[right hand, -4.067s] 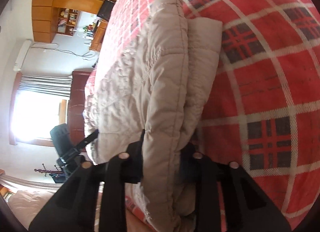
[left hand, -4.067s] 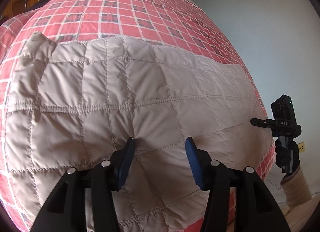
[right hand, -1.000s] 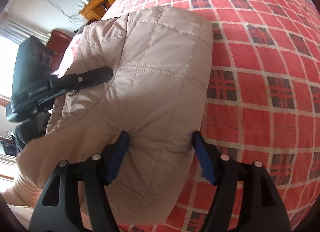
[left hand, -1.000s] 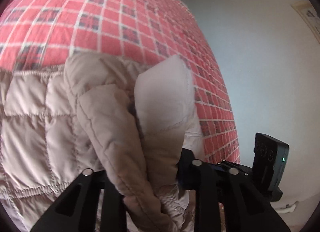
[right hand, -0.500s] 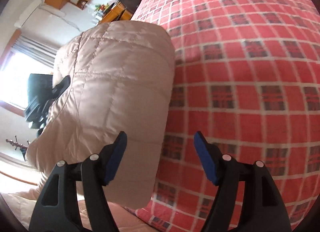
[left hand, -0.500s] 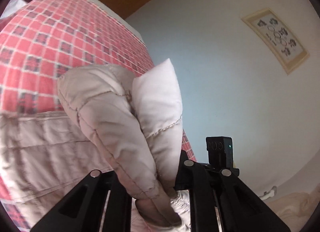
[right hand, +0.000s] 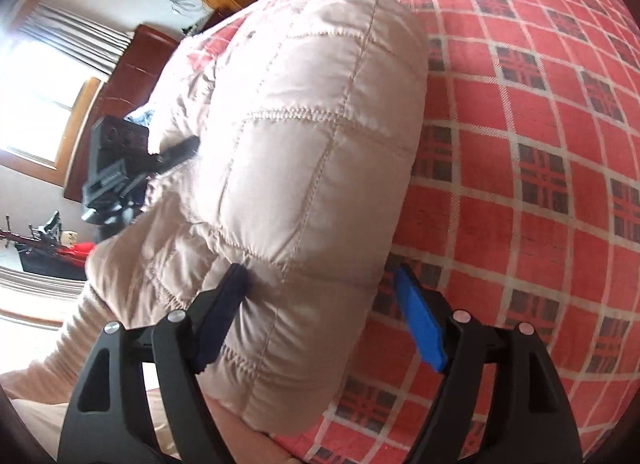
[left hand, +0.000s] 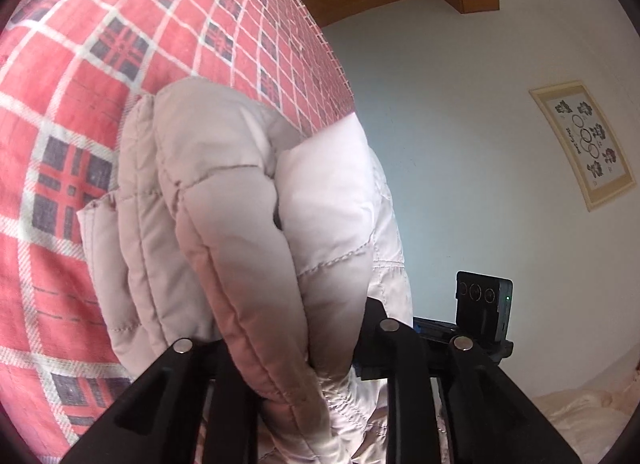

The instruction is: Fold large clothes

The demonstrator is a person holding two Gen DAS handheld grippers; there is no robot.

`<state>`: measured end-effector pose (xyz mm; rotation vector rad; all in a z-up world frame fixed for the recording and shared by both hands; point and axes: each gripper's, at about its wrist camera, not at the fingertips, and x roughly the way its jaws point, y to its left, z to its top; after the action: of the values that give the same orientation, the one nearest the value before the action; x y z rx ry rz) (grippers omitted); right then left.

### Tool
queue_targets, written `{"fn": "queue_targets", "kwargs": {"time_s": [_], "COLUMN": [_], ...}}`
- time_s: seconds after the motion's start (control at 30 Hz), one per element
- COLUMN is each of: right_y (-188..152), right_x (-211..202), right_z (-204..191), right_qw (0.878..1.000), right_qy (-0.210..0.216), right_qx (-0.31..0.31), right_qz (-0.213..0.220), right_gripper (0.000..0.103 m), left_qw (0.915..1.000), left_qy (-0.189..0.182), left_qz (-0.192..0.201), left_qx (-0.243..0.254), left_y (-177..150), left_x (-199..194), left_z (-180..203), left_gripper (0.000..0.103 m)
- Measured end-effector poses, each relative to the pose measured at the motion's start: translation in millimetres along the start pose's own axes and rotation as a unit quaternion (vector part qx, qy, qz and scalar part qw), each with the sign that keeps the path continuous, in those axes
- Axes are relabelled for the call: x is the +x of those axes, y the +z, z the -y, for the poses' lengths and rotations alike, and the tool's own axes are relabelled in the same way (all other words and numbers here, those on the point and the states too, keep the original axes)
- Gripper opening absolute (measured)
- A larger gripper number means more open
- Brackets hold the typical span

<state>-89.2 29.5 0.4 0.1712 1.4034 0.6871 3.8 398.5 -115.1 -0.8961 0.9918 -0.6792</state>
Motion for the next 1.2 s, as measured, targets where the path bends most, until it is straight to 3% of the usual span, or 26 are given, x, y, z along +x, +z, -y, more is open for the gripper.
{"fn": "queue_targets", "kwargs": {"time_s": [0.17, 0.33, 0.43, 0.5, 0.57, 0.63, 0.73, 0.8, 0.83, 0.87, 0.97, 1.07, 1.13, 1.2], "right_y": [-2, 5, 3, 5, 7, 10, 12, 13, 13, 13, 15, 14, 12, 10], "right_x": [11, 14, 16, 16, 16, 16, 14, 14, 13, 12, 5, -3, -4, -2], "right_z": [6, 6, 6, 8, 9, 9, 6, 5, 4, 4, 1, -4, -7, -10], "right_qw": [1.0, 1.0, 1.0, 1.0, 1.0, 1.0, 1.0, 1.0, 1.0, 1.0, 1.0, 1.0, 1.0, 1.0], "right_qy": [0.011, 0.007, 0.014, 0.014, 0.012, 0.011, 0.008, 0.007, 0.006, 0.004, 0.0, 0.003, -0.003, -0.007], "right_qx": [0.012, 0.005, 0.013, 0.013, 0.011, 0.01, 0.005, 0.003, 0.003, 0.002, -0.001, -0.007, -0.013, -0.019], "right_qz": [-0.011, -0.007, -0.01, -0.011, -0.012, -0.012, -0.012, -0.012, -0.012, -0.011, -0.002, 0.006, 0.005, 0.004], "right_gripper": [0.075, 0.075, 0.076, 0.077, 0.077, 0.077, 0.077, 0.077, 0.077, 0.077, 0.077, 0.077, 0.077, 0.077], "left_qw": [0.9983, 0.9922, 0.9913, 0.9929, 0.9935, 0.9905, 0.9889, 0.9912, 0.991, 0.9906, 0.9937, 0.9918, 0.9943, 0.9927], "left_qy": [0.051, 0.125, 0.129, 0.114, 0.106, 0.127, 0.141, 0.127, 0.13, 0.134, 0.107, 0.107, 0.096, 0.116], "left_qz": [-0.009, 0.002, 0.022, 0.028, 0.017, -0.001, -0.032, -0.029, -0.022, -0.016, 0.015, 0.026, 0.023, 0.021], "left_qx": [-0.027, 0.004, 0.009, 0.021, 0.039, 0.052, 0.036, 0.023, 0.024, 0.024, 0.03, 0.065, 0.041, 0.026], "left_y": [2, -14, -29, -41, -56, -69, -80, -85, -86, -86, -93, -100, -105, -110], "left_x": [-19, -55, -80, -88, -85, -75, -60, -54, -54, -54, -67, -75, -76, -75], "left_z": [4, 26, 46, 68, 94, 109, 108, 104, 106, 106, 105, 110, 90, 67], "left_gripper": [0.039, 0.043, 0.043, 0.043, 0.048, 0.052, 0.052, 0.05, 0.043, 0.024, 0.019, 0.018, 0.018, 0.018]}}
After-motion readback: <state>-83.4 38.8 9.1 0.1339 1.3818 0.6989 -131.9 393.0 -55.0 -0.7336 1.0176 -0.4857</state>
